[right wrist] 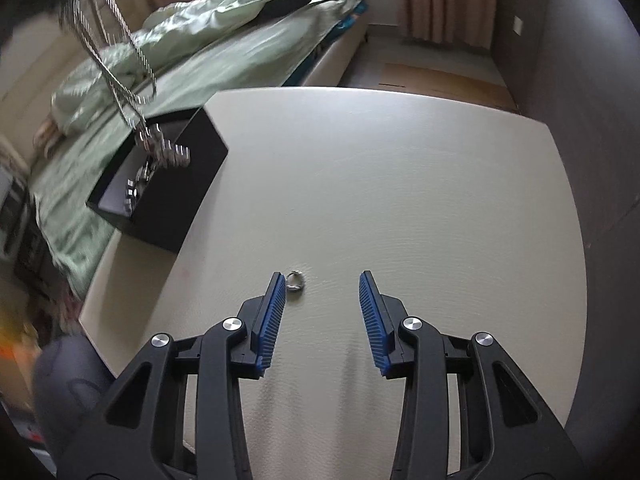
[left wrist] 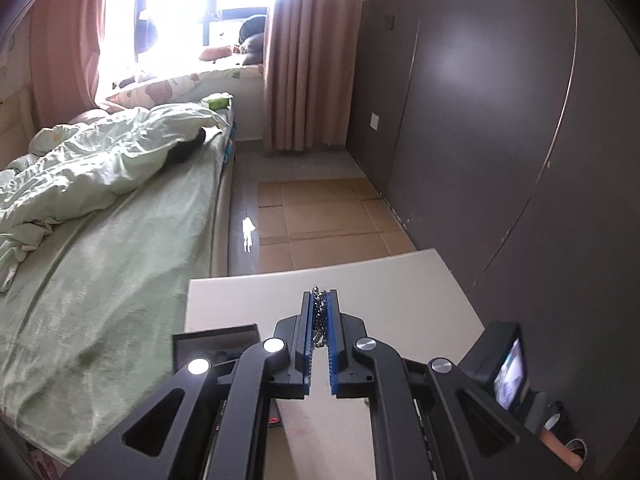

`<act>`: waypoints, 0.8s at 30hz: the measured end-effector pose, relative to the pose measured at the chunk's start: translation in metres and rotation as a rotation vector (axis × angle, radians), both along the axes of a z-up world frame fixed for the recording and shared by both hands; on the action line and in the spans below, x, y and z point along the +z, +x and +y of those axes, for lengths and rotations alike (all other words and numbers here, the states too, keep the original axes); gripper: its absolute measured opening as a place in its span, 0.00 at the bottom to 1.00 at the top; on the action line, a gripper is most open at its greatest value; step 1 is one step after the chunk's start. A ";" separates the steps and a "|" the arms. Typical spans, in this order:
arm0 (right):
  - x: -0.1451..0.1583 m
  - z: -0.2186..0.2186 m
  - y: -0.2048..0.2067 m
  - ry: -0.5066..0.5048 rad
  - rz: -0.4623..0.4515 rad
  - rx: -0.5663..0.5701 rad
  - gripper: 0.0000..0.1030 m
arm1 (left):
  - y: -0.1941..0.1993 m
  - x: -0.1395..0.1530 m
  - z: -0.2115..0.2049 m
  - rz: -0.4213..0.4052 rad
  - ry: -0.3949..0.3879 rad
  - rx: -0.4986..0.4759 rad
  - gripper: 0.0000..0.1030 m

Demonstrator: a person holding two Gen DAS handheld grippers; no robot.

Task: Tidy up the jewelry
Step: 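Lift the chain over the box with the left tool while the right tool closes on the small ring, then carry the small ring to the box with the right tool and release it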

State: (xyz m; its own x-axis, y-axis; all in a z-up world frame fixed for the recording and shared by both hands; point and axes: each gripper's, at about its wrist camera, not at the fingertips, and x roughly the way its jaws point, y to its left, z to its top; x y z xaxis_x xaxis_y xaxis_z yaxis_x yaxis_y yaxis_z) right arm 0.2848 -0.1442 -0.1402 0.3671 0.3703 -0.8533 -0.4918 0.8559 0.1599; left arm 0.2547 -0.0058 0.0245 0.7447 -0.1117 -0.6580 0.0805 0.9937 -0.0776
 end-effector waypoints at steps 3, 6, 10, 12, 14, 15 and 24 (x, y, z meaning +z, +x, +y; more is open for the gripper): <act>-0.003 0.014 -0.005 -0.037 -0.022 0.040 0.38 | -0.007 0.011 0.011 -0.022 -0.002 0.014 0.04; -0.009 0.024 -0.008 -0.080 -0.037 0.060 0.34 | -0.012 0.022 0.023 -0.038 -0.007 0.030 0.04; -0.020 0.042 -0.009 -0.161 -0.075 0.102 0.13 | -0.018 0.031 0.037 -0.051 -0.014 0.047 0.04; -0.021 0.047 -0.010 -0.181 -0.106 0.118 0.13 | -0.021 0.034 0.045 -0.055 -0.021 0.058 0.04; -0.021 0.047 -0.008 -0.178 -0.108 0.118 0.12 | -0.024 0.036 0.051 -0.058 -0.031 0.069 0.04; -0.021 0.046 -0.006 -0.164 -0.097 0.114 0.12 | -0.025 0.037 0.055 -0.057 -0.039 0.074 0.04; 0.023 0.034 -0.005 -0.008 -0.124 0.084 0.12 | -0.030 0.033 0.083 -0.051 -0.071 0.100 0.04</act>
